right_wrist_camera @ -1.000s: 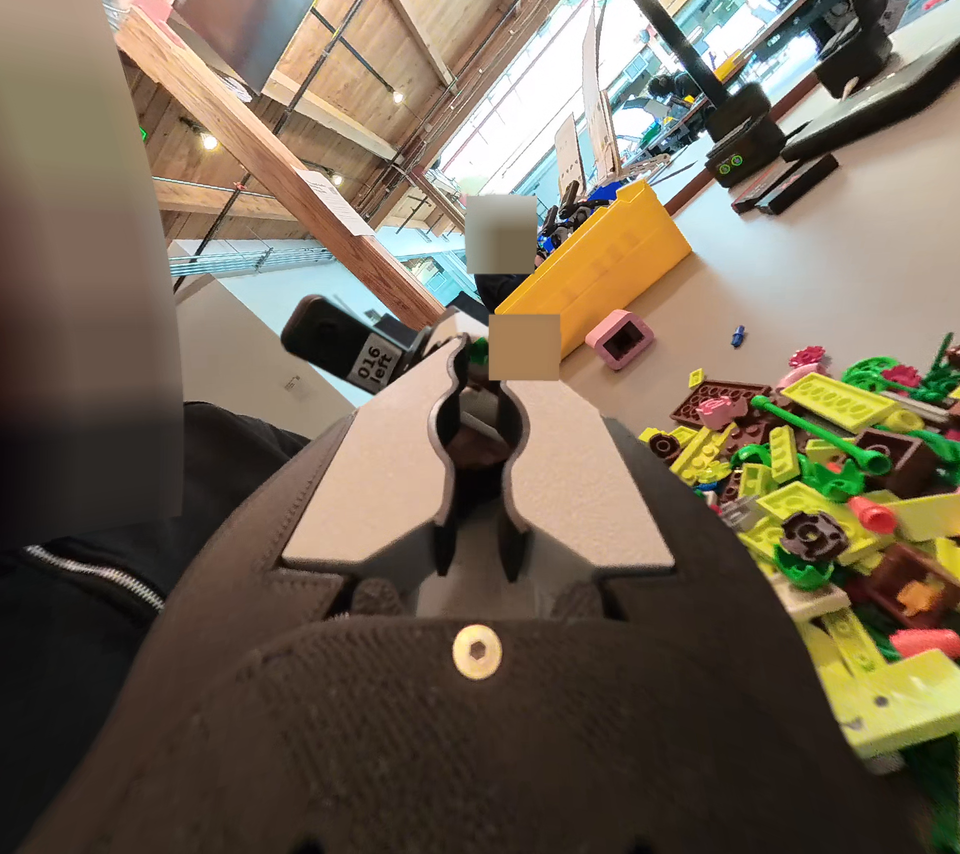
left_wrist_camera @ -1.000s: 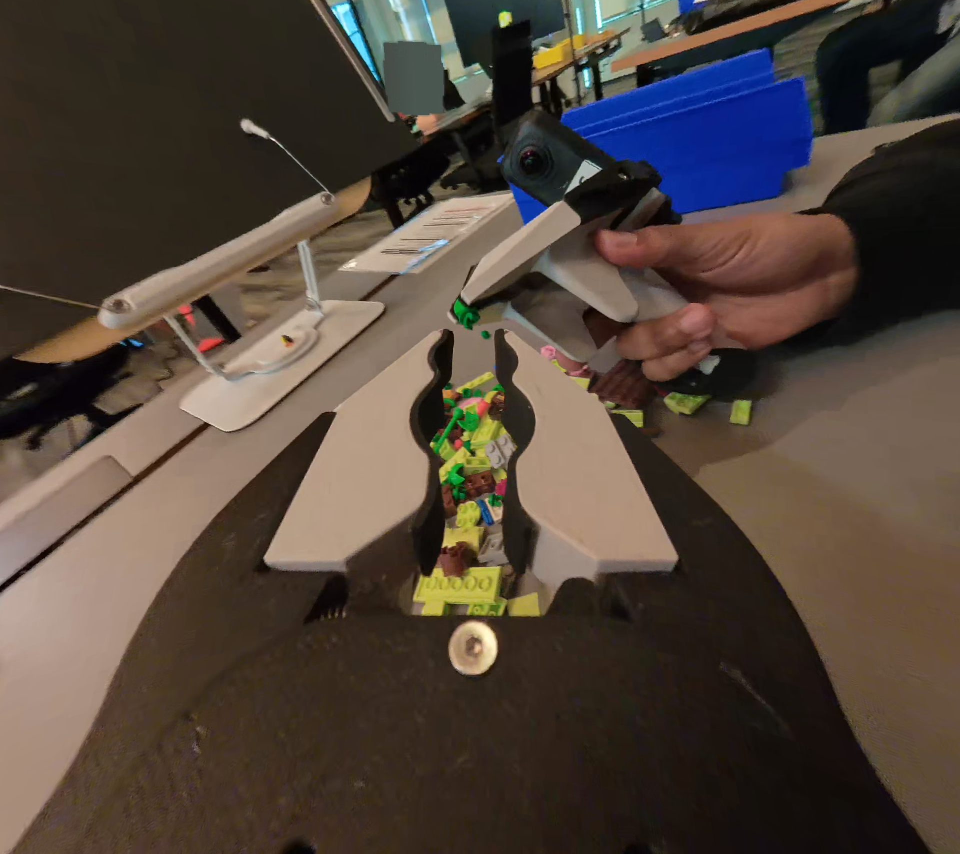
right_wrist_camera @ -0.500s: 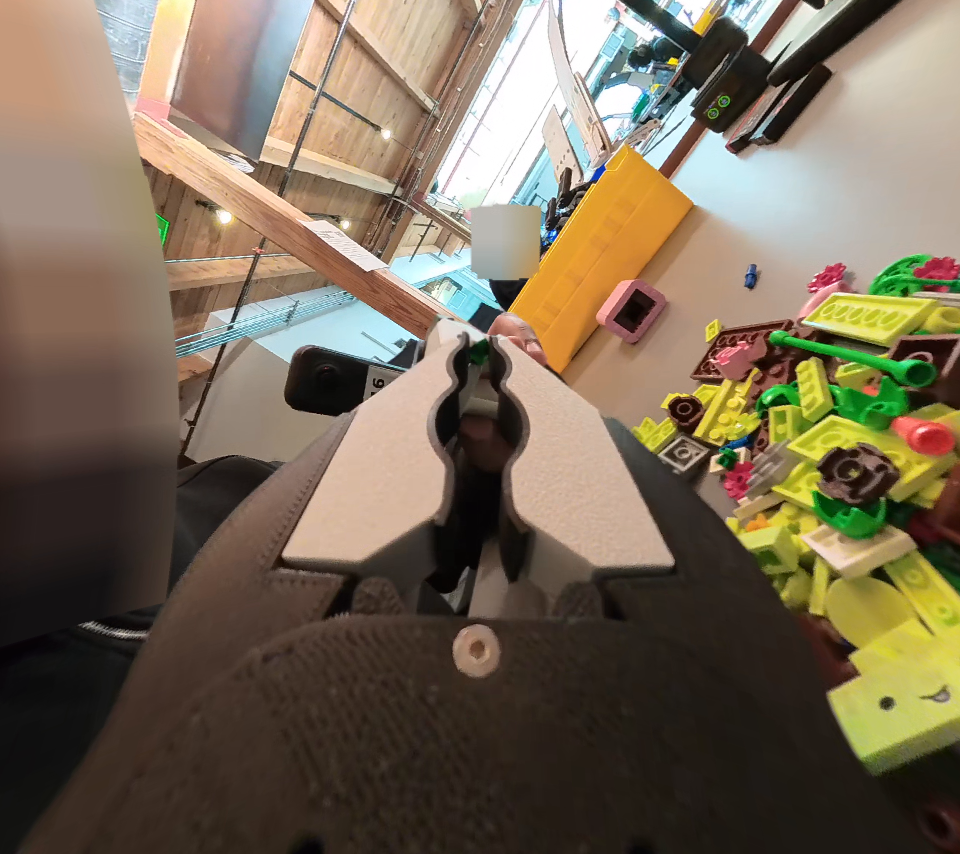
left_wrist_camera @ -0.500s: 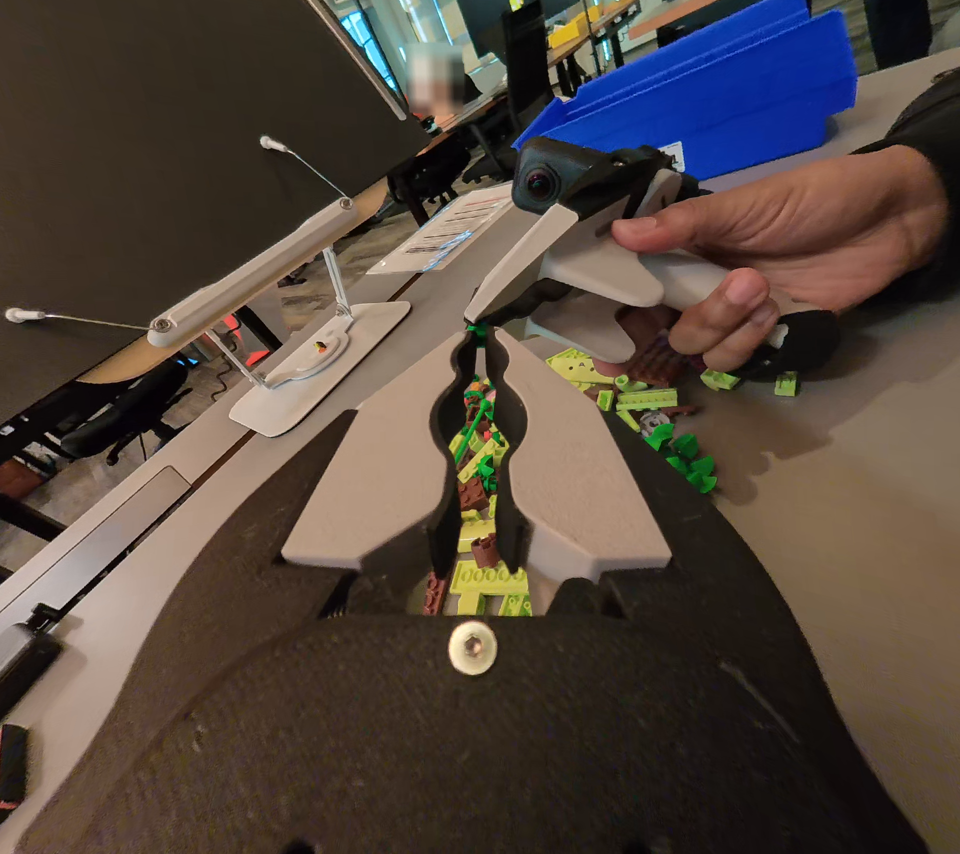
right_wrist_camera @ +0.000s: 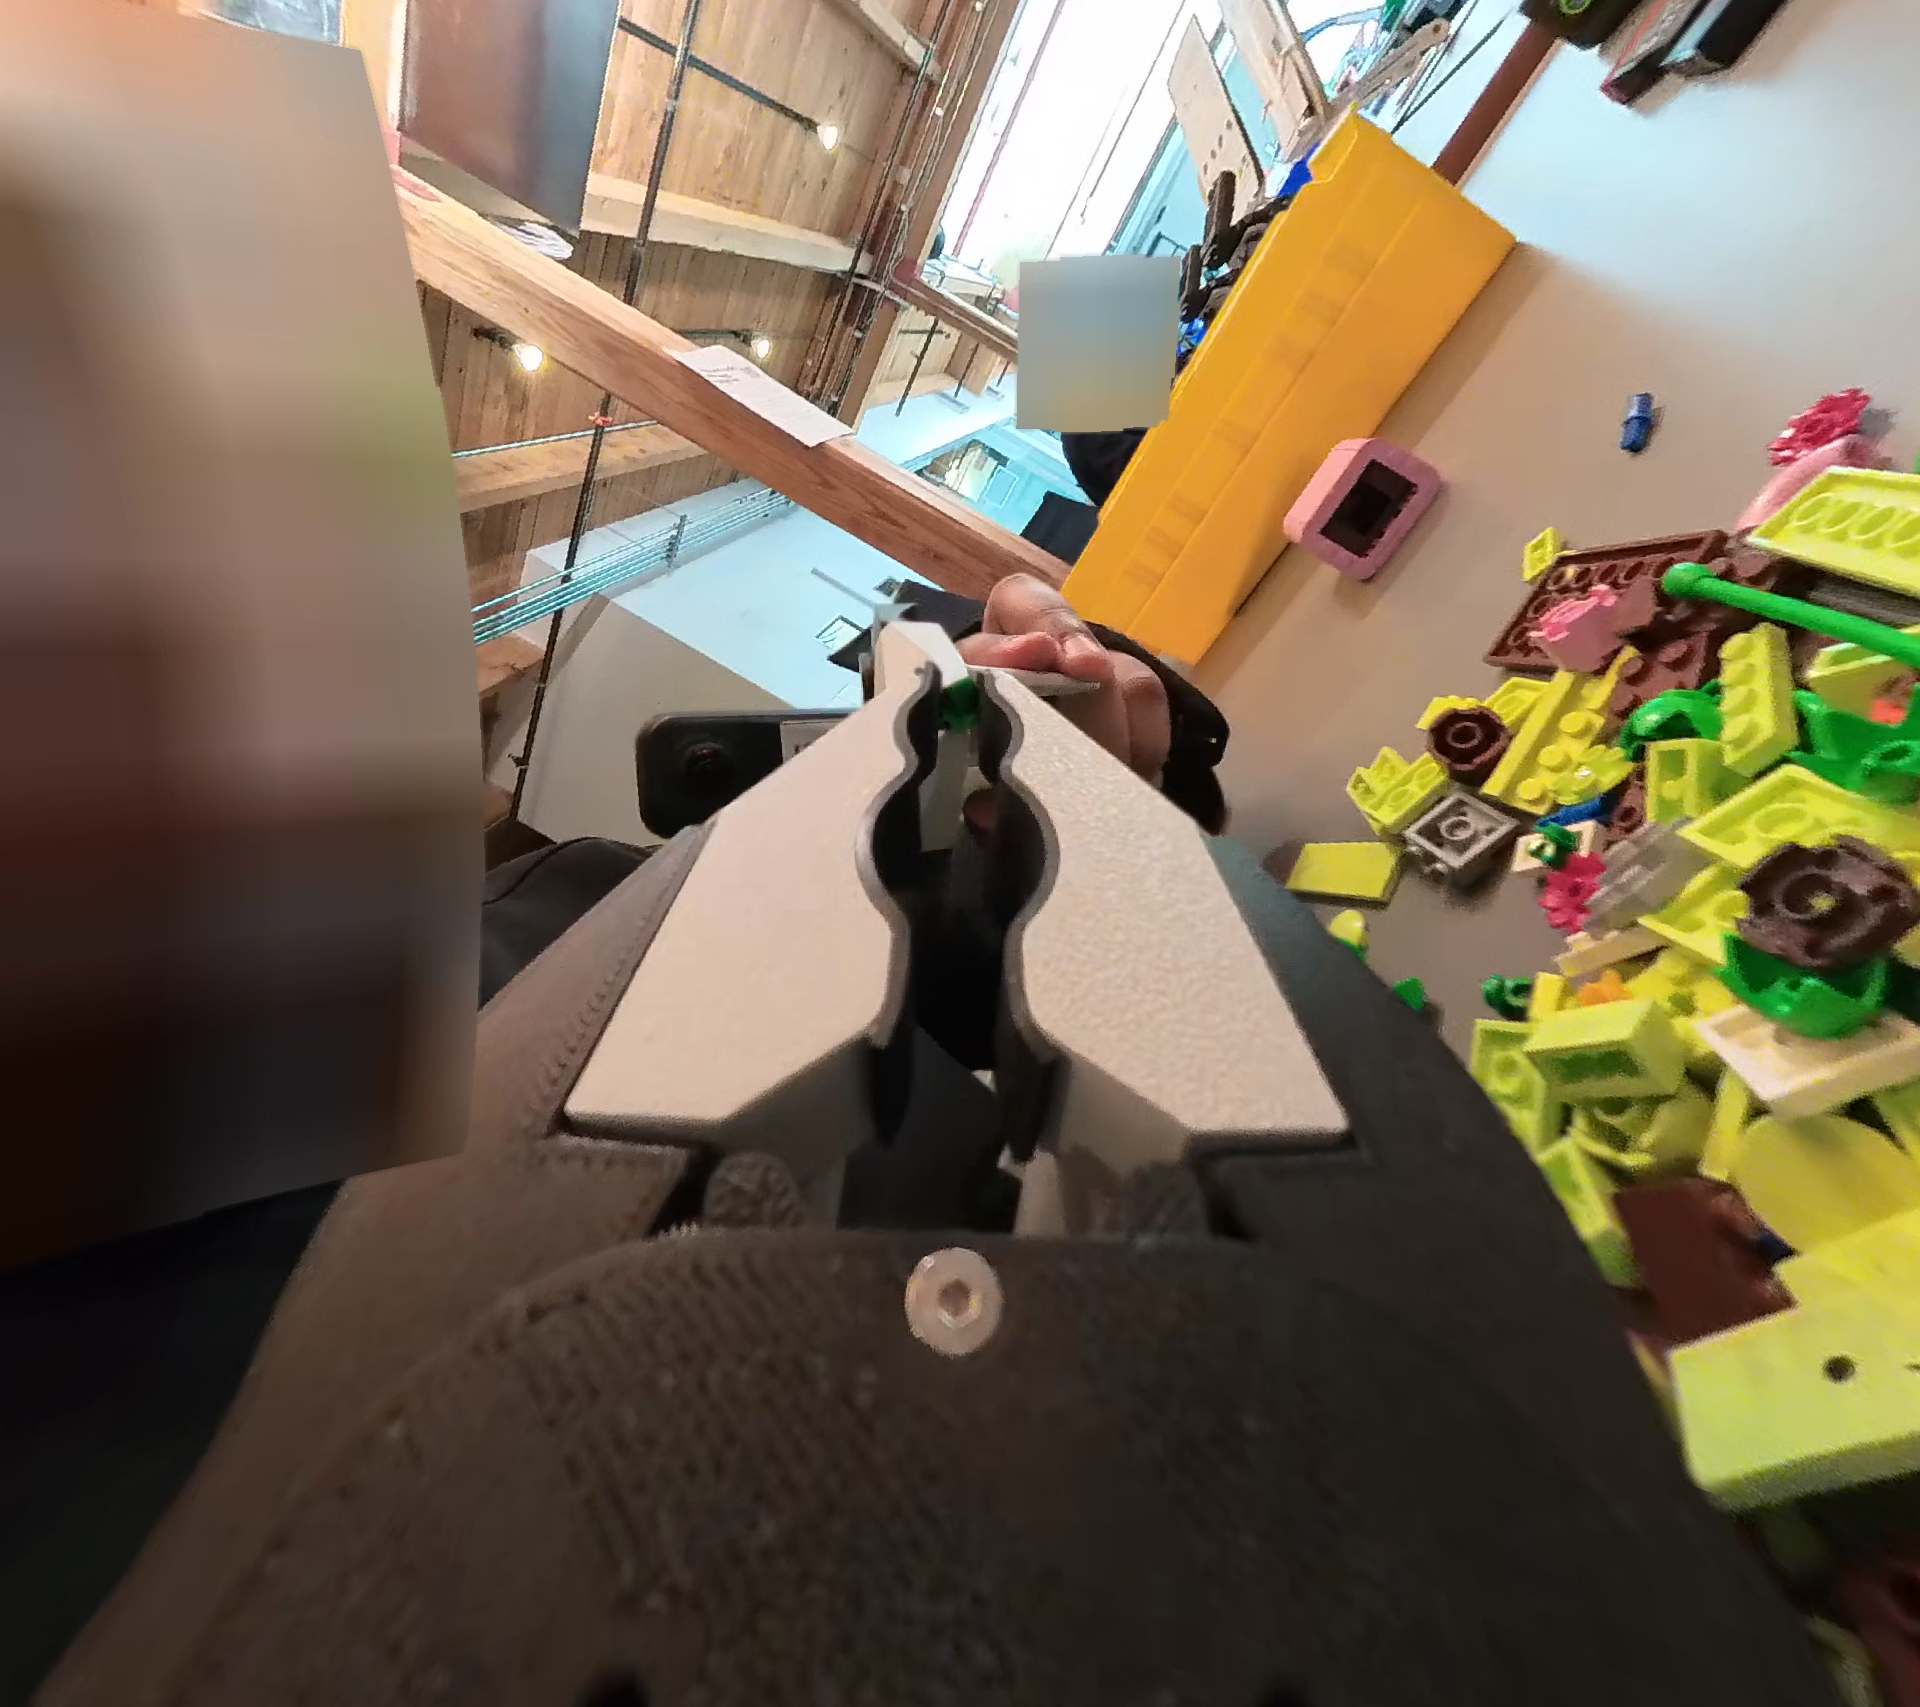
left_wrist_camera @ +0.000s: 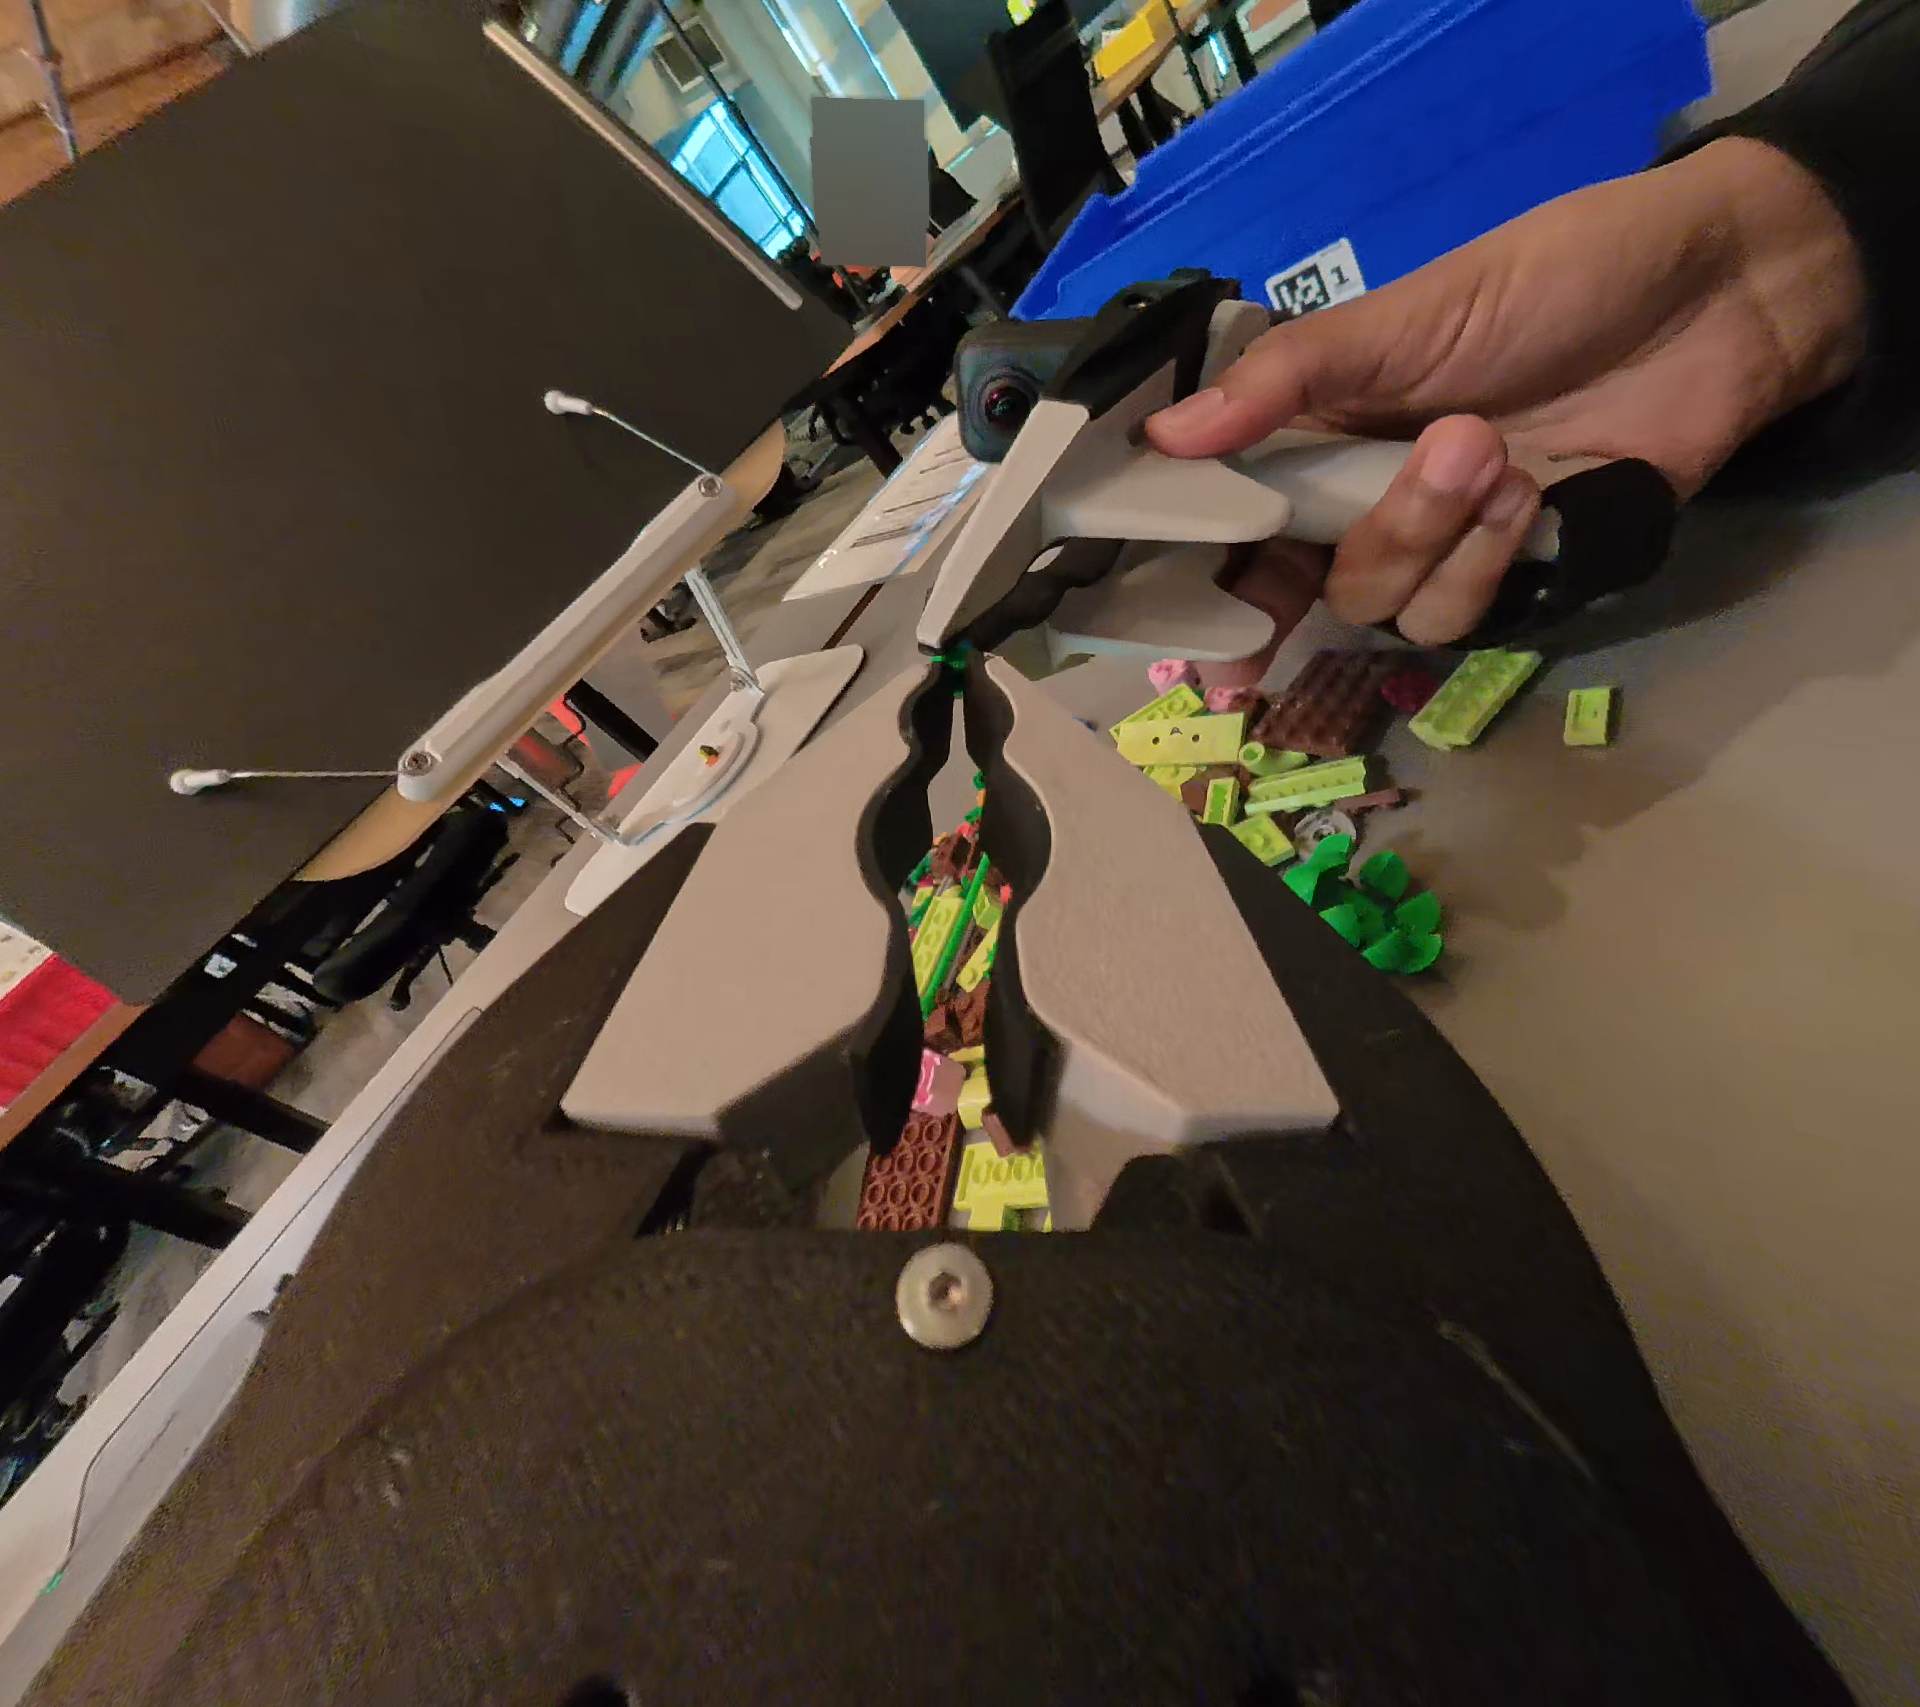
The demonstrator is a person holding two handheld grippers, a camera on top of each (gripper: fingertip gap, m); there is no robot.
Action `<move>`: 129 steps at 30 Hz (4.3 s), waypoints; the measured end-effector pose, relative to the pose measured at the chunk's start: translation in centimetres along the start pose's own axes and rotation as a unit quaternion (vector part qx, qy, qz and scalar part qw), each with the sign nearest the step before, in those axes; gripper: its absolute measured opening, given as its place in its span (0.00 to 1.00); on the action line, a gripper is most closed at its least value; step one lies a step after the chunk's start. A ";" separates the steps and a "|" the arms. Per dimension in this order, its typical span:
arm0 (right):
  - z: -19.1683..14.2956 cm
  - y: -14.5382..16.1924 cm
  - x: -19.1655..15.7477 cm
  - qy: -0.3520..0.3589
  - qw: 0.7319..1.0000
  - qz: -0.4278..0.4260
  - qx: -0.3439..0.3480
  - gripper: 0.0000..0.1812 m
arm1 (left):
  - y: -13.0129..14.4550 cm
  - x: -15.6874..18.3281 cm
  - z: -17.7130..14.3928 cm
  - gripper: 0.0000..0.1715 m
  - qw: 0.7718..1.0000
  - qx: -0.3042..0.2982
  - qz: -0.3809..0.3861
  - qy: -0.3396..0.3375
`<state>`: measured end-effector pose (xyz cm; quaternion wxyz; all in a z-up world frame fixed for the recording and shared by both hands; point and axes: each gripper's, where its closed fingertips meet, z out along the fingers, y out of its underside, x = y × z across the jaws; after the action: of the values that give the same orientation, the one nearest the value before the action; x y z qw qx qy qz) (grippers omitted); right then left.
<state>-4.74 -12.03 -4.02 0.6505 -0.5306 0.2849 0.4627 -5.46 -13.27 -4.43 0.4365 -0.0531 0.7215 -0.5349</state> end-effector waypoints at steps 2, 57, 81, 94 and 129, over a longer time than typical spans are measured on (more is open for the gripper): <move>-0.2 -0.2 -0.2 0.003 1.000 -0.005 0.005 0.02 | -0.1 0.1 0.1 0.00 1.000 0.000 -0.002 0.003; -11.6 -9.1 4.7 0.394 0.828 -0.398 -0.030 0.11 | 9.1 -1.4 0.4 0.03 0.949 -0.164 -0.253 0.092; -14.5 -11.7 2.6 0.482 0.705 -0.521 0.006 0.21 | 8.1 -3.1 0.0 0.02 0.948 -0.114 -0.289 0.074; -18.5 -10.9 11.8 0.540 0.744 -0.370 -0.131 0.30 | 6.6 -3.7 -0.4 0.02 0.950 -0.090 -0.290 0.071; -12.0 -7.6 6.9 0.420 0.765 -0.471 -0.128 0.11 | 7.4 -1.6 0.2 0.02 0.951 -0.106 -0.270 0.109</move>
<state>6.35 -21.52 -10.01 0.5277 -0.8180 0.1819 -0.1388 -1.52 -9.43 -9.58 0.1864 -0.2336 0.7760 -0.5554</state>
